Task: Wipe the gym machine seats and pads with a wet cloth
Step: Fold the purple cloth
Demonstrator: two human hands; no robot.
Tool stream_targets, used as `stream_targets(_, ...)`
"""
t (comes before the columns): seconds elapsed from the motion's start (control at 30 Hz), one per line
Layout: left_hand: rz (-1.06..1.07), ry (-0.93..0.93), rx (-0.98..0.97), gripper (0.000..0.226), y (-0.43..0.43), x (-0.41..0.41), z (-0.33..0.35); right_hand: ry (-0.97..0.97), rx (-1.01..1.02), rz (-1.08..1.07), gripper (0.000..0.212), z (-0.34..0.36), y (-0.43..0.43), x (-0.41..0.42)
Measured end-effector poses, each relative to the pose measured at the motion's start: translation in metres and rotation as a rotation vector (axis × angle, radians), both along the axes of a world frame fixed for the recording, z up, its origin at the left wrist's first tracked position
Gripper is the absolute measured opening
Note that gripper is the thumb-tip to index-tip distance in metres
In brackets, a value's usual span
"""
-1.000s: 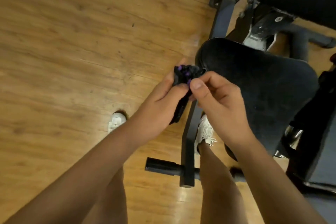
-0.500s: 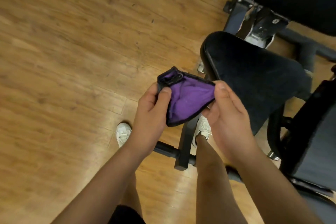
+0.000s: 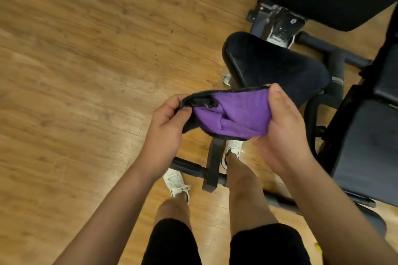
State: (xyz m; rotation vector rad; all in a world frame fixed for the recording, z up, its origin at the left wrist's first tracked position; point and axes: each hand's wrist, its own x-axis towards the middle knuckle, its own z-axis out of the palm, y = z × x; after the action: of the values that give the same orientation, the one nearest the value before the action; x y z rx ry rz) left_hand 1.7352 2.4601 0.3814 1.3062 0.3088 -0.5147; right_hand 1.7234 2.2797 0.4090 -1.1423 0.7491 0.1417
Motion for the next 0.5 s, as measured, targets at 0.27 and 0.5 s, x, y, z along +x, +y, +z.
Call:
stream_targets(0.27,-0.361,0.125,-0.139,0.038,0.039,-0.017,0.007,-0.045,-0.073,-0.055,0.025,0.021,0.04,-0.041)
stream_targets(0.5,-0.543,-0.003,0.073,0.006,0.043,-0.005,0.037,-0.028,-0.314,0.106,0.034,0.04,0.029,-0.061)
